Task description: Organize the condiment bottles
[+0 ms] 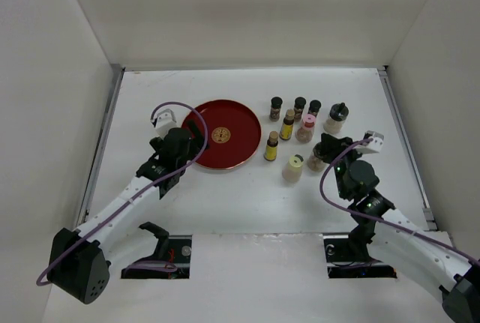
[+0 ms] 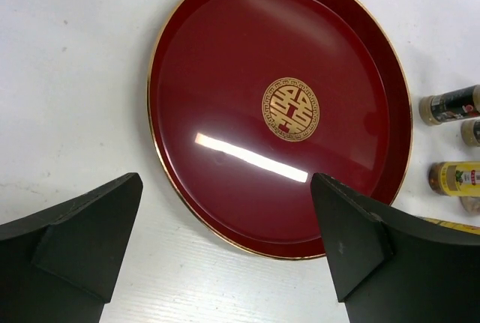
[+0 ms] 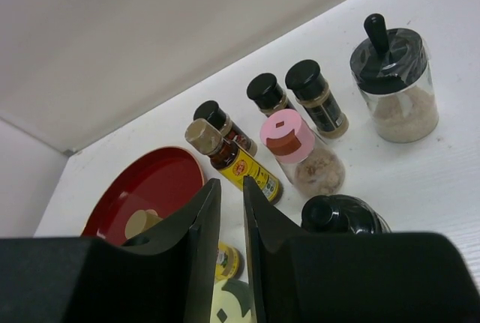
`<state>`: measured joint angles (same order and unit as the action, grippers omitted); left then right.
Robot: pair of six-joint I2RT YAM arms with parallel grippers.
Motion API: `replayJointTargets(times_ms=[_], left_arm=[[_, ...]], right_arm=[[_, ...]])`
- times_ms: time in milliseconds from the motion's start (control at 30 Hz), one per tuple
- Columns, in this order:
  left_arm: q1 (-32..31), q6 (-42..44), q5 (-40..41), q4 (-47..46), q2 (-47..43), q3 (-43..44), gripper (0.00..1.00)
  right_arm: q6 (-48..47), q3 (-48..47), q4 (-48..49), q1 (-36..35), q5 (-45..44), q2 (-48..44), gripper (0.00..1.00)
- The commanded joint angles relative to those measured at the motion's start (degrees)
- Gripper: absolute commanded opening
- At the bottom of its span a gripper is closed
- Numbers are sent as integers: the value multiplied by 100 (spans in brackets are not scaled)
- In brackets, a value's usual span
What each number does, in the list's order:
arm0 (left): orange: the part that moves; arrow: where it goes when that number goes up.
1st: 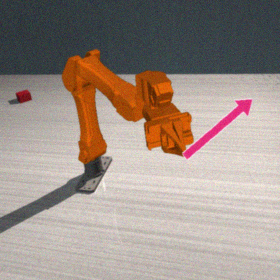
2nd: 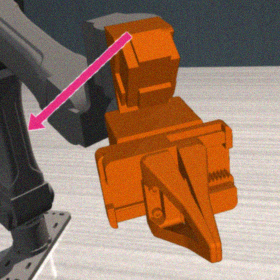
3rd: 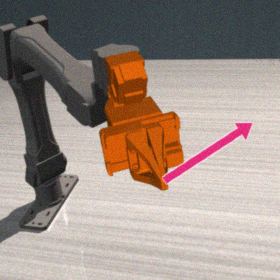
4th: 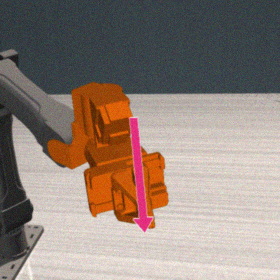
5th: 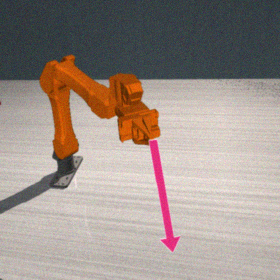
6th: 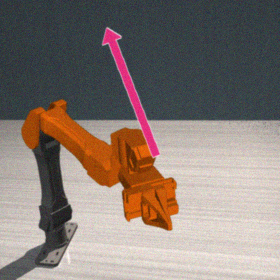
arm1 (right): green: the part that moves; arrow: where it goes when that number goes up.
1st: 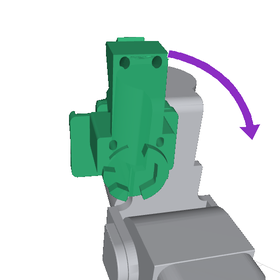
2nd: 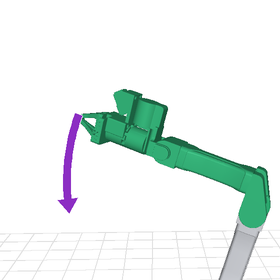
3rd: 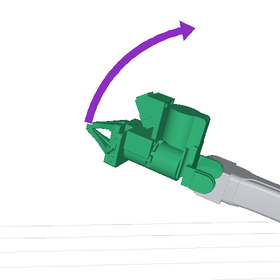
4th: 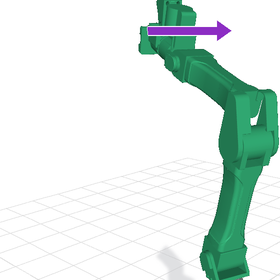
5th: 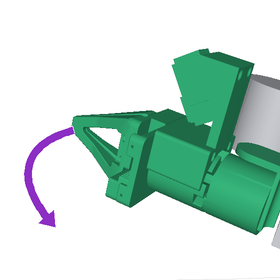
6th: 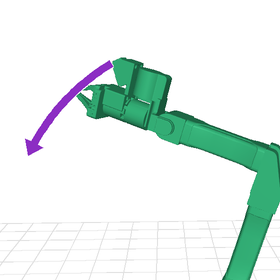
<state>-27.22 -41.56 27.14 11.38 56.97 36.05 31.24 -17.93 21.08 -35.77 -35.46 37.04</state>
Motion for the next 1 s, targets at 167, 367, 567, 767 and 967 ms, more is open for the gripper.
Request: replayJointTargets(times_ms=[167, 367, 567, 767, 967], left_arm=[[-68, -98, -24, -539, 253, 148, 100], [-94, -124, -244, -899, 245, -10, 100], [11, -221, -182, -1603, -405, -643, 100], [300, -624, -77, -1876, -810, -1205, 100], [749, -1020, -95, -2007, -881, -1583, 100]], right_arm=[[-233, -404, 291, -163, 241, 216, 26], [-242, -614, 230, -224, 671, 585, 15], [-294, -1133, -367, -601, 1024, 866, 6], [-435, -1572, -999, -988, 1007, 1025, 8], [-505, -1810, -1606, -1138, 954, 1060, 14]])
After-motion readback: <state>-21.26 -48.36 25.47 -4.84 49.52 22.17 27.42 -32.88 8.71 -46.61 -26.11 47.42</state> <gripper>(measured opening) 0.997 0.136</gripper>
